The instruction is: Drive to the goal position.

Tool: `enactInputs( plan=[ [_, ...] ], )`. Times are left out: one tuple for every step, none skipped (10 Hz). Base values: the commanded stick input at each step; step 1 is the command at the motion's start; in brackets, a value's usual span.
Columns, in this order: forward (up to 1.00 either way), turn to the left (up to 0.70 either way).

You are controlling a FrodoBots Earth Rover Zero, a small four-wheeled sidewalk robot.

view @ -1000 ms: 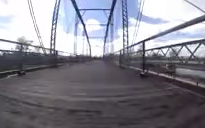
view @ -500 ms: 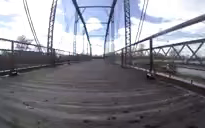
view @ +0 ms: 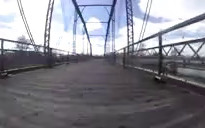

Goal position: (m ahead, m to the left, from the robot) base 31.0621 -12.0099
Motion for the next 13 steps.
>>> enactInputs(
  plan=[
    [1.00,0.00],
    [1.00,0.00],
    [1.00,0.00],
    [1.00,0.00],
    [1.00,0.00],
    [1.00,0.00],
    [1.00,0.00],
    [1.00,0.00],
    [1.00,0.00],
    [1.00,0.00],
    [1.00,0.00],
    [1.00,0.00],
    [1.00,0.00]
  ],
)
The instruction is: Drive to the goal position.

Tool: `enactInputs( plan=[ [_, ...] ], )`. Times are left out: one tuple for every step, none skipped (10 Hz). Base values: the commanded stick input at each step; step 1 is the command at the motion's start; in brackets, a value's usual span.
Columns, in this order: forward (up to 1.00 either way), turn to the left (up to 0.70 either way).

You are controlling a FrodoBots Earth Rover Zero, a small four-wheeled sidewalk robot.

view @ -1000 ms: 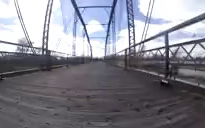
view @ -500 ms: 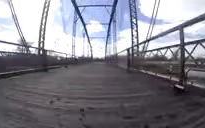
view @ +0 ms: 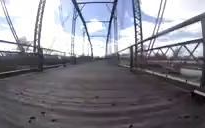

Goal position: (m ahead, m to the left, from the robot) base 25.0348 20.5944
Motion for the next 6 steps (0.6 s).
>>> enactInputs(
  plan=[
    [1.00,-0.01],
    [1.00,-0.18],
    [1.00,0.00],
    [1.00,0.00],
    [1.00,0.00],
    [1.00,0.00]
  ],
)
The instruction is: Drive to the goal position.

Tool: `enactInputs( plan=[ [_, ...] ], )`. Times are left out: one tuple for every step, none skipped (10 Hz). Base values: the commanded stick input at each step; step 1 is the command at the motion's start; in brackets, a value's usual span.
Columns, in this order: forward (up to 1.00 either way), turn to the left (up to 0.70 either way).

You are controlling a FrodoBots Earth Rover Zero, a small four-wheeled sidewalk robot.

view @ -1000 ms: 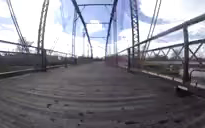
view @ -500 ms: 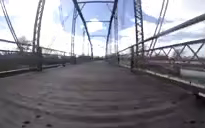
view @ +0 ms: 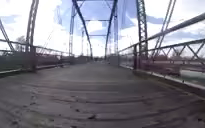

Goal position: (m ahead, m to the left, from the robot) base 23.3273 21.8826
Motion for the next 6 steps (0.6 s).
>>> enactInputs(
  plan=[
    [1.00,0.00],
    [1.00,0.00],
    [1.00,0.00],
    [1.00,0.00],
    [1.00,0.00],
    [1.00,0.00]
  ],
)
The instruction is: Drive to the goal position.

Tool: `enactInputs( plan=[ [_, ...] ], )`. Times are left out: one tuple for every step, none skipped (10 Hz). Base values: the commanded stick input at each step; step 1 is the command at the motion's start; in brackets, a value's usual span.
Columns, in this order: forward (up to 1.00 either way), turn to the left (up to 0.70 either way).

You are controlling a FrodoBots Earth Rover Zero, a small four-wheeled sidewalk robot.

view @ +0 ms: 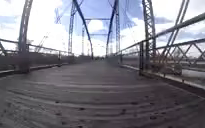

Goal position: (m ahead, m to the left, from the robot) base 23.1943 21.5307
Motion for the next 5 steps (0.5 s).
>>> enactInputs(
  plan=[
    [1.00,0.00],
    [1.00,0.00],
    [1.00,0.00],
    [1.00,0.00],
    [1.00,0.00]
  ],
)
